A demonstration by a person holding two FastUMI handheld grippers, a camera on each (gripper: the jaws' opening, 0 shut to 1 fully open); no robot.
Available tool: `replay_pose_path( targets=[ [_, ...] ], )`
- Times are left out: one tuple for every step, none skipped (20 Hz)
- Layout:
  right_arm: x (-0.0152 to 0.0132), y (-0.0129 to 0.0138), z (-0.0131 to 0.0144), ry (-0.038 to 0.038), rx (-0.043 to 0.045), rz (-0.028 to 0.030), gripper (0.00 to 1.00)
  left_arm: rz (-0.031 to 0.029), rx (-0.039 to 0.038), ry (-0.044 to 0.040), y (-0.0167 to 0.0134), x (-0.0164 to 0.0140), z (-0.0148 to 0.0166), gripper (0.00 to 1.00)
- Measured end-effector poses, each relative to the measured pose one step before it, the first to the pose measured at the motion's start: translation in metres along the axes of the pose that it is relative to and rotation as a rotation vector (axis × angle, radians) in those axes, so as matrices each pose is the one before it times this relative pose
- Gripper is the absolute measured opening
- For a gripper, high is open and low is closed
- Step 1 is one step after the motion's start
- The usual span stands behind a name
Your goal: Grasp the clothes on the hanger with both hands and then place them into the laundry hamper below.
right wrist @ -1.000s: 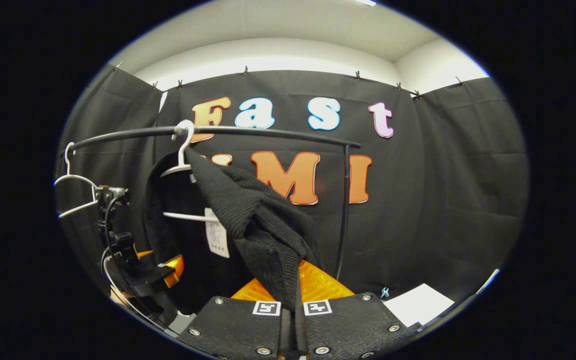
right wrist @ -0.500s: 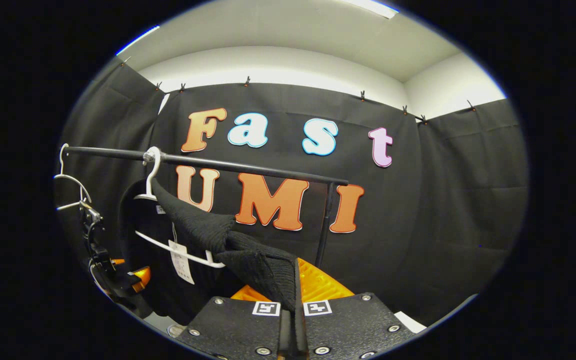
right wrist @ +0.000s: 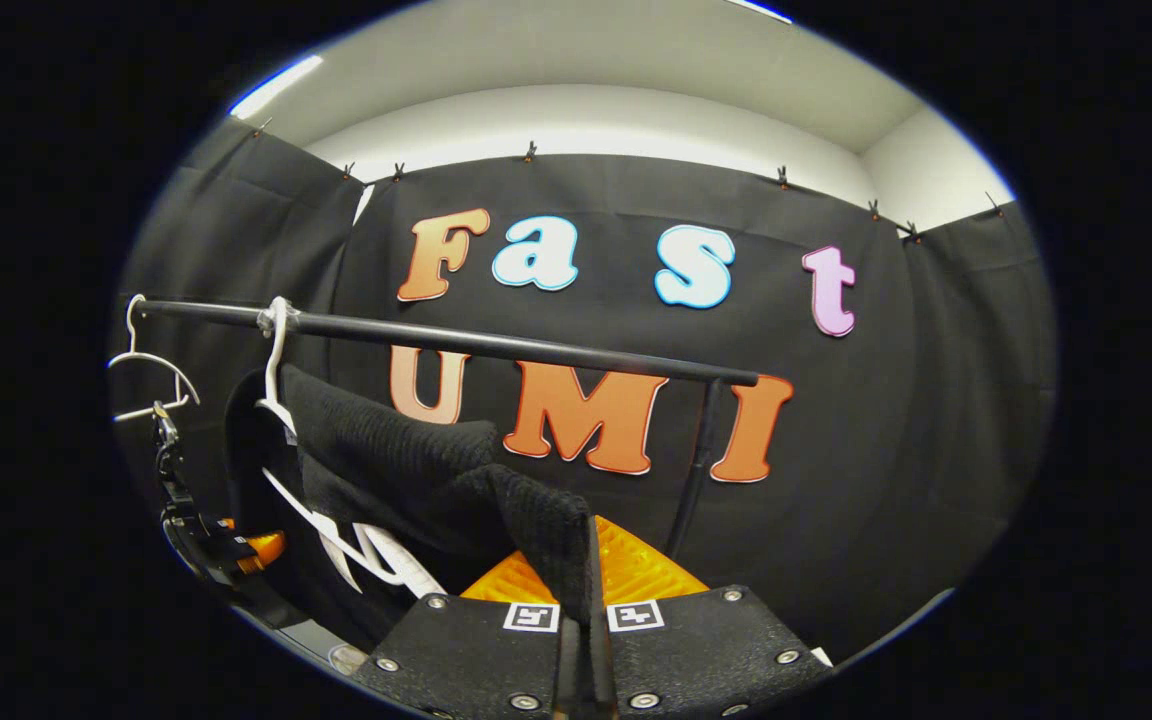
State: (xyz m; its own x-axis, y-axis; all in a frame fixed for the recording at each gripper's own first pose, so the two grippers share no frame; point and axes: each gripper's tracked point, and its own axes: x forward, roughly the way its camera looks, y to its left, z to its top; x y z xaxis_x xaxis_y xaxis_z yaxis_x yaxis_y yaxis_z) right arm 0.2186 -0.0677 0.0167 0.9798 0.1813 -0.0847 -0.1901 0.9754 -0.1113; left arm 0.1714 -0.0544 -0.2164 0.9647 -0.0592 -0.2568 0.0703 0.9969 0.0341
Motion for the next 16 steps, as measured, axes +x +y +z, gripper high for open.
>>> replay_pose_path(
  targets=[
    [0.00730, -0.00148, -0.00040, 0.00793, 0.01685, 0.01965, 0.03, -0.00169, 0.00603, -0.00364, 0.00259, 0.00041, 0.00124, 0.11],
    [0.00578, -0.00082, -0.00296, 0.00851, 0.01808, 0.01312, 0.03, -0.00970, 0.00066, 0.00385, -0.00012, -0.00105, 0.00120, 0.14],
    [0.00550, -0.00067, -0.00285, 0.00710, 0.01863, 0.01092, 0.04, -0.00104, 0.00329, -0.00019, 0.00197, 0.00025, 0.00085, 0.14],
    [0.00367, 0.00004, -0.00309, 0.00501, 0.01596, 0.00928, 0.04, 0.01195, 0.00590, -0.01071, 0.00613, 0.00012, 0.00425, 0.12],
    [0.00388, 0.00032, -0.00264, 0.00498, 0.01320, 0.00807, 0.04, 0.00159, -0.00040, -0.00519, 0.00443, -0.00358, 0.00172, 0.10],
    [0.00333, 0.00157, -0.00125, 0.00294, 0.00947, 0.00530, 0.04, 0.00727, -0.00303, -0.00381, 0.00688, -0.00326, 0.00307, 0.09],
    [0.00171, 0.00123, -0.00237, 0.00452, 0.01088, 0.00449, 0.04, 0.02130, -0.00385, -0.00763, 0.01235, -0.00375, 0.00439, 0.09],
    [0.00191, 0.00234, -0.00186, 0.00222, 0.01136, 0.00850, 0.04, 0.04044, 0.00362, -0.01280, 0.01572, -0.00331, 0.00697, 0.10],
    [0.00211, 0.00153, -0.00065, -0.00163, 0.00572, 0.00868, 0.04, 0.05670, 0.01356, -0.01944, 0.01773, -0.00225, 0.00915, 0.10],
    [0.00206, 0.00104, 0.00024, 0.00002, 0.00443, 0.00471, 0.04, 0.03958, 0.01004, -0.02012, 0.01571, -0.00125, 0.00803, 0.09],
    [0.00250, -0.00060, -0.00074, 0.00115, 0.00821, 0.00393, 0.04, 0.02386, -0.00048, -0.01702, 0.01189, 0.00177, 0.00827, 0.09],
    [0.00106, 0.00014, 0.00079, 0.00010, 0.01043, 0.00415, 0.04, 0.01785, -0.00529, -0.01106, 0.00749, 0.00113, 0.00936, 0.09],
    [0.00162, 0.00114, 0.00127, -0.00079, 0.00929, 0.00457, 0.04, 0.01774, -0.00723, -0.01085, 0.00621, 0.00194, 0.00824, 0.09],
    [0.00114, 0.00248, 0.00165, -0.00237, 0.00520, 0.00680, 0.04, 0.02022, -0.00423, -0.01113, 0.00771, 0.00322, 0.00802, 0.12],
    [0.00064, 0.00248, -0.00038, -0.00064, 0.00132, 0.01137, 0.04, 0.02170, -0.00133, -0.00757, 0.01210, 0.00345, 0.00430, 0.12],
    [0.00097, 0.00343, 0.00011, 0.00001, -0.00066, 0.01557, 0.04, 0.02527, -0.00072, -0.00244, 0.01185, 0.00419, 0.00344, 0.12]
  ],
)
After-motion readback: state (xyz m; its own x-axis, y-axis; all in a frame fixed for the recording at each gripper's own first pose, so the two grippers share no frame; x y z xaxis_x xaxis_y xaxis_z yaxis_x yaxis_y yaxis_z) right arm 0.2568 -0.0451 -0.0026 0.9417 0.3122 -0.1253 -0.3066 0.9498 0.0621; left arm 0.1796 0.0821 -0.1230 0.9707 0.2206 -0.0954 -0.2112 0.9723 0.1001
